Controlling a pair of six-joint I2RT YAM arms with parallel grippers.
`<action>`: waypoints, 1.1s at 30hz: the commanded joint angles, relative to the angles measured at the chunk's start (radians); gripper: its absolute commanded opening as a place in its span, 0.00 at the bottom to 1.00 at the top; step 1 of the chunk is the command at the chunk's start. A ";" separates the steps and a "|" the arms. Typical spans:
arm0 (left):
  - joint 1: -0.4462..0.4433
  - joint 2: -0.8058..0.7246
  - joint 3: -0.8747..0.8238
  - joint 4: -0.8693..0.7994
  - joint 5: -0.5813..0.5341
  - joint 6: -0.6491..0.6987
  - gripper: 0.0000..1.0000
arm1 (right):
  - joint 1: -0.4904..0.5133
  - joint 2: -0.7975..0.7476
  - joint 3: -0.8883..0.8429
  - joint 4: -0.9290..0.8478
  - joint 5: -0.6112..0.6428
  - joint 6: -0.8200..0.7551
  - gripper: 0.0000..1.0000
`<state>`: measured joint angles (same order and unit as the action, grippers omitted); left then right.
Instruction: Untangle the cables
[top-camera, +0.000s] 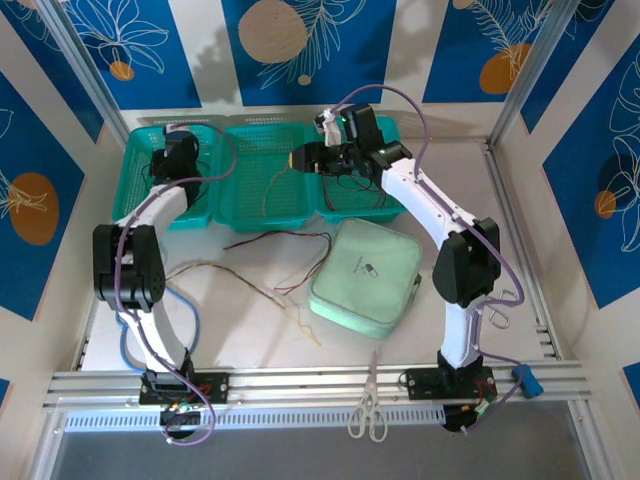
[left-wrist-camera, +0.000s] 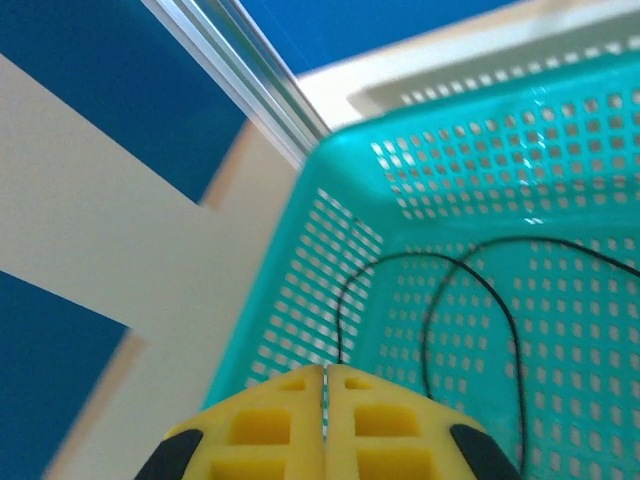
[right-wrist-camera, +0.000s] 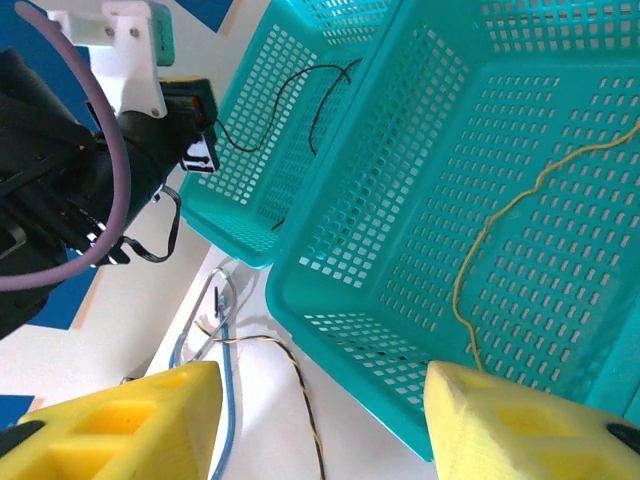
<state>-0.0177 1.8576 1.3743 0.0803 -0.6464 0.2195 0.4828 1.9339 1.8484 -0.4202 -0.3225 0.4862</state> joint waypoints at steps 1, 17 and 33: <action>0.046 0.028 0.072 -0.219 0.207 -0.192 0.00 | -0.005 -0.054 -0.015 -0.002 -0.025 -0.002 0.56; 0.133 0.200 0.243 -0.445 0.551 -0.393 0.00 | -0.007 -0.080 -0.038 -0.020 -0.001 -0.026 0.56; 0.150 0.126 0.340 -0.526 0.518 -0.446 0.94 | -0.005 -0.133 -0.089 -0.035 0.034 -0.051 0.56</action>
<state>0.1200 2.0617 1.6943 -0.4156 -0.1127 -0.2199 0.4801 1.8435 1.7748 -0.4389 -0.2920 0.4519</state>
